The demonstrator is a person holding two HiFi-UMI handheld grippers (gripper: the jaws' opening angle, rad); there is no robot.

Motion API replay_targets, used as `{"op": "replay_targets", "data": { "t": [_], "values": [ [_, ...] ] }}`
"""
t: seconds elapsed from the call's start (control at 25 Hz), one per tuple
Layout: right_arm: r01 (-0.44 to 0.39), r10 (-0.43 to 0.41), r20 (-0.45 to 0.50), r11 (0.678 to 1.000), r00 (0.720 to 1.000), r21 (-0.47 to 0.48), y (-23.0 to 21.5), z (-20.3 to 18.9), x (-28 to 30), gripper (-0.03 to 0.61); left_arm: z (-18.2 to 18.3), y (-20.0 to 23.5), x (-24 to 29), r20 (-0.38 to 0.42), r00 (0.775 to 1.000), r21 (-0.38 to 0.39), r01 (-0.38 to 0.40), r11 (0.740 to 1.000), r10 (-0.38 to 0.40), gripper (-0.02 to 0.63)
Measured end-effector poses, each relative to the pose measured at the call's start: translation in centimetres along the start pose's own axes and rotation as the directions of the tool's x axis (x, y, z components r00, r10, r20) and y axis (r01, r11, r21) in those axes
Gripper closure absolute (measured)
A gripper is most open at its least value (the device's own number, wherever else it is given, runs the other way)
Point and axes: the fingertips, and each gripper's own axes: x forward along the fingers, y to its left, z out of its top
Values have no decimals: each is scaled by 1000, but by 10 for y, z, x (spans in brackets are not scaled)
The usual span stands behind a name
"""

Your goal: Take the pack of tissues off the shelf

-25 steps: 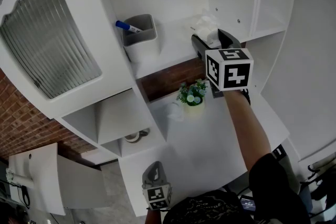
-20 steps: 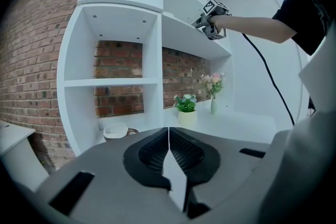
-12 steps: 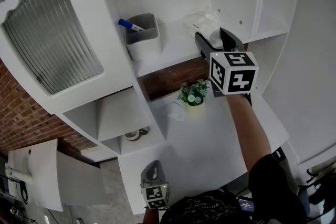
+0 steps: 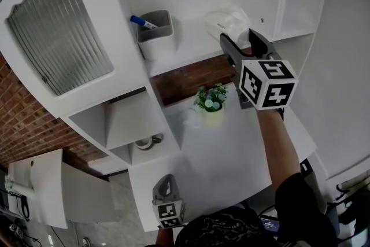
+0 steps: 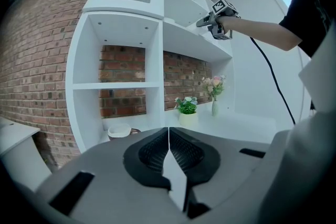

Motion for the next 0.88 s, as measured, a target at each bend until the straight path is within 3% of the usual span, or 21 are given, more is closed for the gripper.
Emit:
{"op": "replay_targets", "data": {
  "t": [0.4, 0.6, 0.88],
  "values": [
    [-30, 30, 8, 1000, 1000, -2, 10, 11, -41, 298, 13, -3, -20, 3, 1000, 9, 21, 1000, -21, 601],
    [-45, 45, 8, 999, 999, -1, 19, 9, -65, 298, 12, 3, -28, 32, 999, -31, 7, 999, -6, 601],
    [-44, 44, 6, 999, 999, -11, 28, 6, -96, 298, 5, 7, -41, 39, 999, 14, 18, 1000, -18, 601]
  ]
}}
